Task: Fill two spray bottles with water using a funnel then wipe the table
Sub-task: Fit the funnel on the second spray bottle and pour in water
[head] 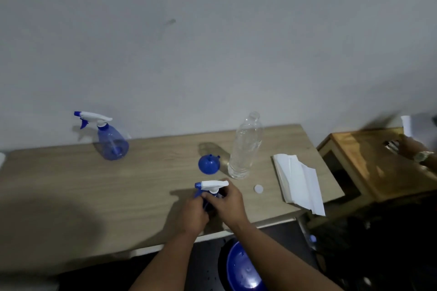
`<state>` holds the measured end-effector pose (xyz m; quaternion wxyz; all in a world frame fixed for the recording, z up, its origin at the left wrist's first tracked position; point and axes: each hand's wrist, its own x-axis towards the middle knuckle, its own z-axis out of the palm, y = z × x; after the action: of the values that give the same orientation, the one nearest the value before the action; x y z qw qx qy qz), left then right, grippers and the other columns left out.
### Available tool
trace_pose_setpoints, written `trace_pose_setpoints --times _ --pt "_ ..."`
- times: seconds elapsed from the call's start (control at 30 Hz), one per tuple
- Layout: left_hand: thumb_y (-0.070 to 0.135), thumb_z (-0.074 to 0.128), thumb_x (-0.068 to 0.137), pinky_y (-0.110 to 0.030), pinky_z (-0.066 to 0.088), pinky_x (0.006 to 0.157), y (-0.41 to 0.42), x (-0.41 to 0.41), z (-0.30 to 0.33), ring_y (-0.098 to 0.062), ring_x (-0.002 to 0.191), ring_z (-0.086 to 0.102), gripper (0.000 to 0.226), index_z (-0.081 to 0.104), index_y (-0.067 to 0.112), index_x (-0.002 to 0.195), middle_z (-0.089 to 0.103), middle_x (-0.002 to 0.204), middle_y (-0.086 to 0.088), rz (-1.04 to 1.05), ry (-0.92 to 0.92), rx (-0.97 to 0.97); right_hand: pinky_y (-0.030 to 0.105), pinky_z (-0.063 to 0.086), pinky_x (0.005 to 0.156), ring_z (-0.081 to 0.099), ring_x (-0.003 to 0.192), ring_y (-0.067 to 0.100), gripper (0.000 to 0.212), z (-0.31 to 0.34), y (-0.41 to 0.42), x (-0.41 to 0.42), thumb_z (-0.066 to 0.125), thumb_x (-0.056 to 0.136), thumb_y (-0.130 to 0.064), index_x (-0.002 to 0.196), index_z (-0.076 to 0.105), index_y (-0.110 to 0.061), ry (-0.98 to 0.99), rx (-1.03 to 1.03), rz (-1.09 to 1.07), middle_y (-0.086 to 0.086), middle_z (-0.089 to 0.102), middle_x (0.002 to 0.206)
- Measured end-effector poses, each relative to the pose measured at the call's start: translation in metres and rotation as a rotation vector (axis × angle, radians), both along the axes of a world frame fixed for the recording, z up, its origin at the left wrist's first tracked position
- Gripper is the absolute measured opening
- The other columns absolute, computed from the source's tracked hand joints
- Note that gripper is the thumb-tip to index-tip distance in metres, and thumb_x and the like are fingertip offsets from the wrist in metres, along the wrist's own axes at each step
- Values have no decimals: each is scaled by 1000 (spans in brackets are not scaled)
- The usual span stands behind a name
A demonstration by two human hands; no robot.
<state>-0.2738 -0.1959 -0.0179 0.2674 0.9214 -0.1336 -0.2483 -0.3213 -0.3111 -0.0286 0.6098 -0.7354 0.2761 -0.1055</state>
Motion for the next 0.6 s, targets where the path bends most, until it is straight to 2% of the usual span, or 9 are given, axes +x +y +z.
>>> trace_pose_setpoints --times 0.23,0.37,0.47,0.53,0.6 --pt "23 63 94 -23 35 72 -13 -8 10 -27 109 65 35 62 19 128 69 120 -8 43 -31 35 26 58 81 76 90 11 26 -3 -26 9 85 82 -4 104 72 -8 -37 26 160 3 80 95" --pt "26 68 93 -21 32 72 -14 -13 10 -26 113 64 42 59 20 134 67 125 -7 56 -8 -9 23 56 82 75 89 8 25 -3 -36 8 84 83 2 103 72 -7 -41 30 254 -3 79 91" --pt "31 74 87 -21 37 73 -11 -13 4 -25 108 66 46 62 24 130 70 118 -3 77 -11 -47 24 56 85 74 92 8 24 0 -46 10 82 86 2 106 75 -9 -21 38 357 -3 79 95" --pt "25 78 85 -11 35 64 -9 -11 4 -18 99 66 43 63 17 124 70 109 2 60 17 -126 23 56 87 74 96 7 24 6 -56 14 80 89 1 109 76 -11 16 58 477 -1 79 100" --pt "24 78 86 -6 36 64 -7 -10 7 -14 93 62 41 63 17 123 69 105 2 28 9 -143 23 56 88 74 98 7 26 9 -60 17 84 87 -7 111 76 -10 45 30 520 2 79 104"
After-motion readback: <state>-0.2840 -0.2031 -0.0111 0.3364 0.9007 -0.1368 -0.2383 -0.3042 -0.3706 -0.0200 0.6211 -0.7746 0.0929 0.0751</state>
